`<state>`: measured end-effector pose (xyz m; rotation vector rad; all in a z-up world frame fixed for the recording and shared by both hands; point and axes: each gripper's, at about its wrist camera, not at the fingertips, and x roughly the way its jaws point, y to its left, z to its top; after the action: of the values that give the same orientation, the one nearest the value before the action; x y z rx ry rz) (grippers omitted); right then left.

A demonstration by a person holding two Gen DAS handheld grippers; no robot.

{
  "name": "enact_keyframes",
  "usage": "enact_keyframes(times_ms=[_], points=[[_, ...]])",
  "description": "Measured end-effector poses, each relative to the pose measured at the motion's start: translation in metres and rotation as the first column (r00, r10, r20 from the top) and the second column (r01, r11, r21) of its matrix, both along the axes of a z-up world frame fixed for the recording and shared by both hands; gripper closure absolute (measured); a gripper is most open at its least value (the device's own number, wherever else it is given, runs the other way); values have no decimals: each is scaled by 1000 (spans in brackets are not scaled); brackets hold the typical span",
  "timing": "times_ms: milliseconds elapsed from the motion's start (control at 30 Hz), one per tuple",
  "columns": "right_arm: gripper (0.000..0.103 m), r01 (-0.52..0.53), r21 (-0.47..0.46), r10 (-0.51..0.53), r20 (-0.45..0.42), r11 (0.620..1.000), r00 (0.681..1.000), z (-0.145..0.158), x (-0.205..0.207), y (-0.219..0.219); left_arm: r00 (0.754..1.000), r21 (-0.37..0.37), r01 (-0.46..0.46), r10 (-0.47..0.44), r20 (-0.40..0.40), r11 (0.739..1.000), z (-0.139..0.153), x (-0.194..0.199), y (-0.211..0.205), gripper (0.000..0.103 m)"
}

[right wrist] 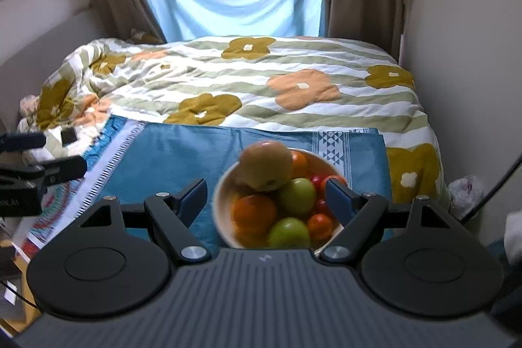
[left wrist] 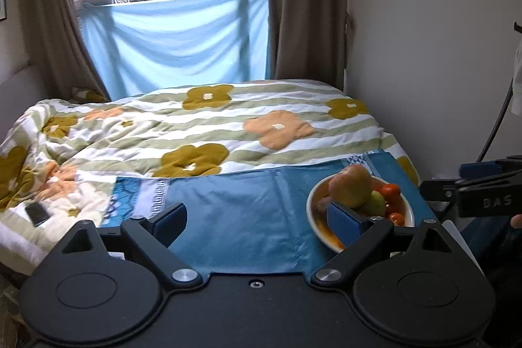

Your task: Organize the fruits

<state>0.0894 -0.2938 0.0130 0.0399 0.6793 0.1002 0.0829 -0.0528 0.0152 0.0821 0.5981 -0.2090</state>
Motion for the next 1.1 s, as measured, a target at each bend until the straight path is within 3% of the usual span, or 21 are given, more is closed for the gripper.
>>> enact_keyframes(times_ms=[100,267,467,1100], points=[[2,45,9,-45,12,999,999,6,-21,15,1000,-6,-17,17,2,1000,1,-12,14,8],[0,100,-4,-100,9,995,995,4,-44,31,999,-20,-36,36,-11,999,-2,-28,28,0],[0,138,-23,-138,10,990,990,-4,-65,45,998,-23,-52,51,-42,998,-13,-38,37,0],[0,176,-30,-176,-9,984,984,-8,-73,51,998,-8,-58,58,-30,998,-14,-45,41,0]])
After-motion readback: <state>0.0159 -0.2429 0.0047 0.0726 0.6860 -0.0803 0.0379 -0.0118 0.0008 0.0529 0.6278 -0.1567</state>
